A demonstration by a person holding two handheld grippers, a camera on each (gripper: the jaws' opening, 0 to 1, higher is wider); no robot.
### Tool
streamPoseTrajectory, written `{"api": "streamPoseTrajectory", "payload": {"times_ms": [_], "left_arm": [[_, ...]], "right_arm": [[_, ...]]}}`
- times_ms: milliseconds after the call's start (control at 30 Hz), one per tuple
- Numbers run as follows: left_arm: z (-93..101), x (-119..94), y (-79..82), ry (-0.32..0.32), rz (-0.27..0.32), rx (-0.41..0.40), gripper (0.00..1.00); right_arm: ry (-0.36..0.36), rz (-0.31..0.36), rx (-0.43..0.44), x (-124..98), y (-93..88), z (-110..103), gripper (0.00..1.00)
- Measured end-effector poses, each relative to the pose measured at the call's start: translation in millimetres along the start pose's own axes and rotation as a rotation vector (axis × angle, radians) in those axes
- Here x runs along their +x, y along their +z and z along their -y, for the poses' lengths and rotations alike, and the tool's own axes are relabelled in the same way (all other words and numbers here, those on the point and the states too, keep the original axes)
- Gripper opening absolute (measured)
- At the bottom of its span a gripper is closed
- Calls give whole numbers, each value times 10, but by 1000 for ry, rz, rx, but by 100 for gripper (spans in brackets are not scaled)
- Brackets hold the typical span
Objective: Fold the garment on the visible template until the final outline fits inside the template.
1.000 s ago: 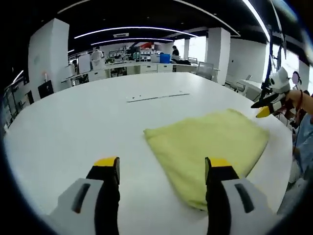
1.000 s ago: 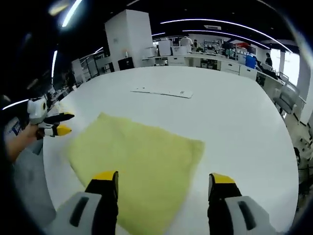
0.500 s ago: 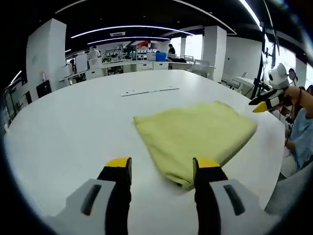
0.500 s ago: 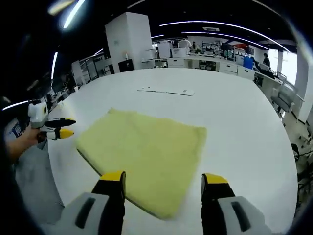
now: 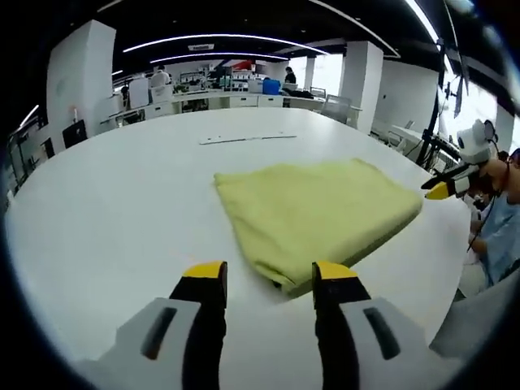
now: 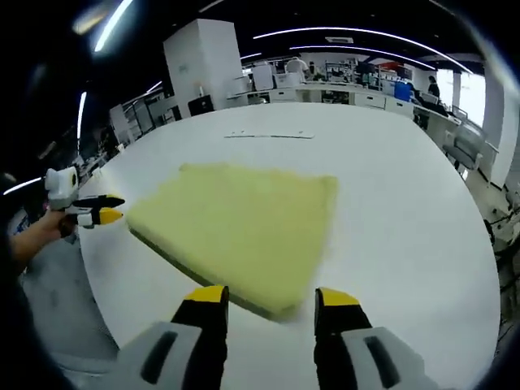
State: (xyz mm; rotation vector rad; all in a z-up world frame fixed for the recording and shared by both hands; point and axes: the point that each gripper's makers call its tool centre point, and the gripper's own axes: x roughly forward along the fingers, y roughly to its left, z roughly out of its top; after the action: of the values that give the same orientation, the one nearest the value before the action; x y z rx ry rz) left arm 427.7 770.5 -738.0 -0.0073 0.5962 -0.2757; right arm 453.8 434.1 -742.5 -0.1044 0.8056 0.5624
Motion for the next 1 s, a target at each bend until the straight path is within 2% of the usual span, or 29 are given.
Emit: {"api": "streamPoseTrajectory", "payload": {"times_ms": [200,367,533,767,900,1000], "left_arm": [[20,21,-98,8,-15,-55,29],[71,27,-130,4,-20,-64,20],[100,41,-118,-2,-12,-83,16],[115,56,-140,-4,-17,-104,11],[111,65,-160,-9,-18,-121,8],[98,63,-173,-9,-21,-137,4]], "right_arm": [[-28,-23,-16,32,-130,28,27],[-40,-34,-20,59,-221,66,19],[-26,1,9,71,-189,78,10],[-18,3,27,103,-195,100,7],[-12,-9,34,114,-239,99,1],[-3,16,67,117,-224,104,0]]}}
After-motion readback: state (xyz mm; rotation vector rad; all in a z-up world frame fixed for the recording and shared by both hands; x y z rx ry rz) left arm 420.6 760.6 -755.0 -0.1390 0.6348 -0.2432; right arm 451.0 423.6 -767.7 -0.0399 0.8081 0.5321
